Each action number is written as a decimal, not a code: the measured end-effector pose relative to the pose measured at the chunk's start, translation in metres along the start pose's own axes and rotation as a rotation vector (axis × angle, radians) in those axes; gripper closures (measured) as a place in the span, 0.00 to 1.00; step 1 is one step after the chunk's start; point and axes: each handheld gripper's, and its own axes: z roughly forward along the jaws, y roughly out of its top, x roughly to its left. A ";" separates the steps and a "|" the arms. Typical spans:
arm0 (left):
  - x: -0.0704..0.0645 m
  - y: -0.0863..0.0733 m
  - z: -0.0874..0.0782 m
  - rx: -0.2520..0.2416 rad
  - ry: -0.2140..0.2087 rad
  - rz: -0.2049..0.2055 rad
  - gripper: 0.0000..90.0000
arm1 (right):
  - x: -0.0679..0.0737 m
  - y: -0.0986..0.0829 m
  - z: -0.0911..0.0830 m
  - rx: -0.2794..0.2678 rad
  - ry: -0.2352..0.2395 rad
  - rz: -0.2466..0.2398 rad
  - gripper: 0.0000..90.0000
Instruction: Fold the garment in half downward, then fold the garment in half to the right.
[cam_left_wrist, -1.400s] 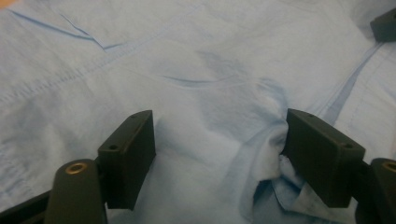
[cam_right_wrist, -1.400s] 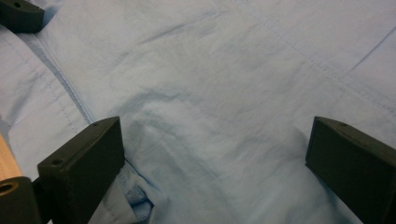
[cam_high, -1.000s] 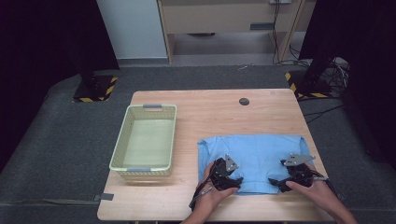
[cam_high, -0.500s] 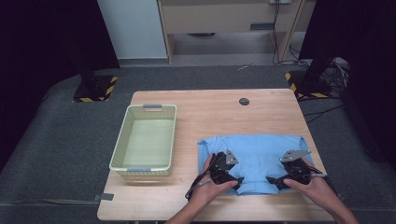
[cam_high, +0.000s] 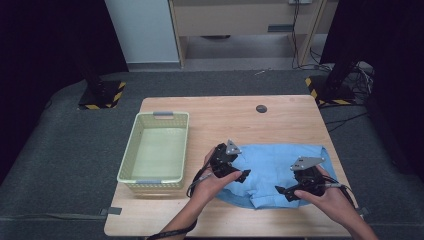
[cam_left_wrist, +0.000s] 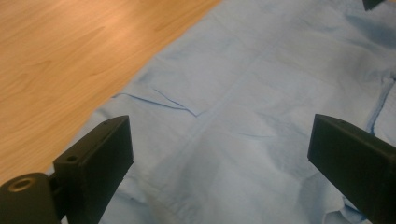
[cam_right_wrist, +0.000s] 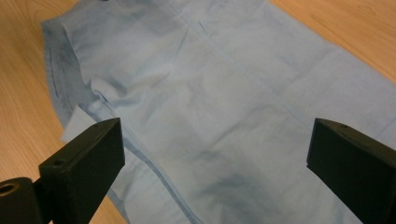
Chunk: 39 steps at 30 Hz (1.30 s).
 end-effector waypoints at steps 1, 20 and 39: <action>0.003 0.001 -0.002 -0.006 0.003 -0.004 0.07 | 0.002 0.002 0.000 -0.003 0.002 -0.001 0.05; 0.022 0.003 -0.008 0.000 0.085 -0.032 0.07 | 0.046 0.043 0.030 0.031 0.088 -0.060 0.05; 0.027 -0.005 0.005 0.006 0.158 -0.027 0.09 | 0.077 0.041 0.070 -0.008 0.108 -0.073 0.11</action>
